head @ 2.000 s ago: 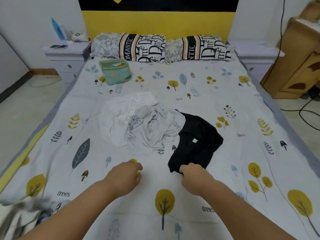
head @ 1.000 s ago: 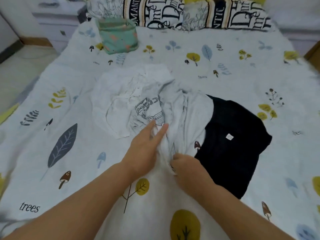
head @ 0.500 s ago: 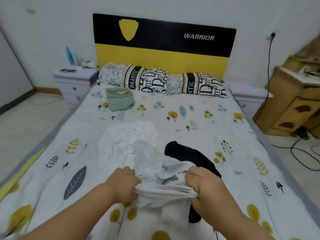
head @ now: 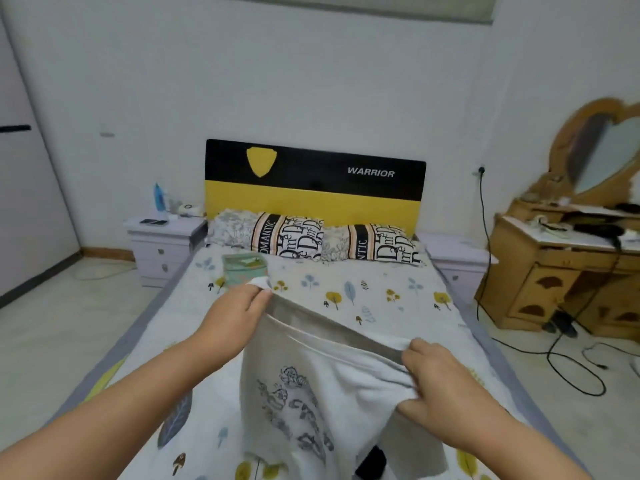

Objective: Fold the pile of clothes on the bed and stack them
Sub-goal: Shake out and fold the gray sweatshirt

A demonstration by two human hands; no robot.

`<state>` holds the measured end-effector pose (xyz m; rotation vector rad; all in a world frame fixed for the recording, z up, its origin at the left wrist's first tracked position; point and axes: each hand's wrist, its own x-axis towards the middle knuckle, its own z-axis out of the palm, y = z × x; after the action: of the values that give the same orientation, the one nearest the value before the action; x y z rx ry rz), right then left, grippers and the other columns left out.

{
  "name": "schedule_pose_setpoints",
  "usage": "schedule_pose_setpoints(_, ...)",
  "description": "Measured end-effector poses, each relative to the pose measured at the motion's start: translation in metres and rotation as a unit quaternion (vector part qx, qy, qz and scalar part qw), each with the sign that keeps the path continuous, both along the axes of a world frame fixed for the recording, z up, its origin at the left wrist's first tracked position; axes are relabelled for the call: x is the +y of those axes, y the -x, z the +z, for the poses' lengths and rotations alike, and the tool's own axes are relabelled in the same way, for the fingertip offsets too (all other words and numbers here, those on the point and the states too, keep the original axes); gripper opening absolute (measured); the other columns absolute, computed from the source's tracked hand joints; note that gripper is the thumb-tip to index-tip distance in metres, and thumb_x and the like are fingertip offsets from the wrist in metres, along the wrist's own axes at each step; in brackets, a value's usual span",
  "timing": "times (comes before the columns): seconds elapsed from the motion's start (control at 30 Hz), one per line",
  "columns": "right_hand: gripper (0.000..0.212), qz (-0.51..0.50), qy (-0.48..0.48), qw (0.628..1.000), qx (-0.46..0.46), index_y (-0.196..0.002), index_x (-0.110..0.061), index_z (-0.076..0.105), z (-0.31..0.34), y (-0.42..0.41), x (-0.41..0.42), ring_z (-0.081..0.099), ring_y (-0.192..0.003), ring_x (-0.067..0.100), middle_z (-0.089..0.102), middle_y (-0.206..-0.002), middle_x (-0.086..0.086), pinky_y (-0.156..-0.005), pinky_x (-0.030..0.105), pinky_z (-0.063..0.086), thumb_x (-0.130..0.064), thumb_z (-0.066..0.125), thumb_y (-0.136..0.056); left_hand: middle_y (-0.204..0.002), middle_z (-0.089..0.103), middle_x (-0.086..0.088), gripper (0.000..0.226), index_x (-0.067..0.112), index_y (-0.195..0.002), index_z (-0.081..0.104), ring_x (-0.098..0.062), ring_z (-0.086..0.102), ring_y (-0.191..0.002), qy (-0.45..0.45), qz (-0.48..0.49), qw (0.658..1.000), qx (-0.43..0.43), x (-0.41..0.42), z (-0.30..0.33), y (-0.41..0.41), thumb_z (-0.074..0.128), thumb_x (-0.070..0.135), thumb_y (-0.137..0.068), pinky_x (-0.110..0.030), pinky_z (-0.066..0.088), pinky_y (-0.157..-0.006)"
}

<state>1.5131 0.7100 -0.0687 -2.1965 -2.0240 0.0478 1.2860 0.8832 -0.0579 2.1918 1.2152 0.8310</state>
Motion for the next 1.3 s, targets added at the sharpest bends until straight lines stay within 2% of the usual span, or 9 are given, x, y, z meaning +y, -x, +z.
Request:
schedule_pose_setpoints(0.17,0.043,-0.013,-0.002,0.997,0.072,-0.067,-0.032,0.032,0.05,0.028,-0.017,0.033,-0.077,-0.002,0.033,-0.081,-0.015,-0.06,0.017,0.028,-0.071,0.05,-0.071,-0.077,0.065,-0.006,0.022,0.019,-0.069,0.065,-0.02,0.056,-0.075,0.087,0.041,0.97,-0.225,-0.025,0.058,0.011,0.058,0.01,-0.088,-0.029,0.041,-0.068)
schedule_pose_setpoints(0.33,0.038,-0.027,-0.133,0.99,0.02,-0.058,-0.023,0.031,0.1,0.046,-0.028,0.036,-0.064,0.005,0.038,-0.067,-0.007,-0.058,0.019,0.031,-0.025,0.051,-0.09,-0.069,0.05,-0.002,0.037,0.012,-0.068,0.048,-0.013,0.041,-0.06,-0.111,0.064,0.99,-0.054,-0.048,0.096,0.027,0.08,0.031,-0.068,-0.028,0.031,-0.052)
schedule_pose_setpoints(0.53,0.034,-0.019,-0.191,0.981,0.01,-0.064,-0.019,0.033,0.138,0.058,-0.052,0.042,-0.06,0.014,0.043,-0.061,-0.001,-0.054,0.027,0.026,-0.021,0.052,-0.091,-0.068,0.046,0.001,0.051,0.024,-0.055,0.03,-0.015,0.038,-0.059,-0.289,0.026,0.957,-0.024,-0.073,0.129,0.043,0.075,0.015,-0.074,-0.027,0.021,-0.053)
schedule_pose_setpoints(0.63,0.007,-0.028,-0.189,0.981,0.008,-0.09,-0.026,0.05,0.148,0.064,-0.066,0.055,-0.077,0.013,0.061,-0.081,-0.007,-0.064,0.028,0.038,-0.025,0.047,-0.096,-0.058,0.056,-0.009,0.027,0.003,-0.057,0.054,-0.009,0.043,-0.051,-0.187,-0.01,0.972,-0.141,-0.08,0.142,0.05,0.075,0.011,-0.073,-0.018,0.031,-0.048)
schedule_pose_setpoints(0.83,0.05,0.018,-0.147,0.978,0.15,-0.092,-0.032,0.072,0.163,0.081,-0.083,0.062,-0.094,0.0,0.07,-0.094,-0.018,-0.081,0.021,0.05,0.01,0.045,-0.086,-0.057,0.056,-0.005,0.025,0.017,-0.055,0.056,-0.02,0.054,-0.059,-0.007,0.025,0.93,-0.367,-0.09,0.16,0.06,0.072,0.009,-0.072,-0.032,0.047,-0.052)
schedule_pose_setpoints(1.03,0.037,0.006,-0.148,0.97,0.192,-0.065,-0.013,0.068,0.171,0.077,-0.092,0.062,-0.08,0.022,0.067,-0.075,0.007,-0.07,0.033,0.048,0.013,0.046,-0.079,-0.075,0.055,0.016,0.042,0.043,-0.082,0.052,0.003,0.052,-0.064,-0.192,-0.02,0.965,-0.176,-0.098,0.172,0.076,0.075,0.009,-0.071,-0.004,0.038,-0.056)
schedule_pose_setpoints(1.13,0.045,0.002,-0.18,0.965,0.192,-0.054,-0.021,0.062,0.174,0.074,-0.096,0.053,-0.091,0.018,0.058,-0.085,0.0,-0.078,0.021,0.041,0.014,0.05,-0.078,-0.085,0.06,0.014,0.036,0.023,-0.106,0.069,0.0,0.054,-0.074,-0.164,-0.054,0.984,0.037,-0.088,0.174,0.088,0.076,0.01,-0.073,-0.003,0.037,-0.065)
schedule_pose_setpoints(1.23,0.05,0.005,-0.222,0.964,0.144,-0.051,-0.029,0.055,0.176,0.075,-0.1,0.045,-0.091,0.013,0.048,-0.086,-0.006,-0.071,0.007,0.031,0.012,0.053,-0.079,-0.077,0.058,0.002,0.006,0.019,-0.078,0.068,-0.016,0.058,-0.075,-0.158,-0.071,0.961,0.217,-0.084,0.174,0.099,0.07,0.014,-0.081,-0.023,0.044,-0.066)
schedule_pose_setpoints(1.3,0.039,0.0,-0.223,0.972,0.074,-0.058,-0.025,0.059,0.175,0.074,-0.103,0.043,-0.091,0.014,0.045,-0.086,-0.007,-0.069,0.015,0.031,0.005,0.053,-0.083,-0.069,0.051,0.001,0.032,0.025,-0.06,0.046,-0.019,0.053,-0.066,-0.17,-0.033,0.952,0.253,-0.079,0.17,0.102,0.062,0.015,-0.086,-0.031,0.044,-0.059)
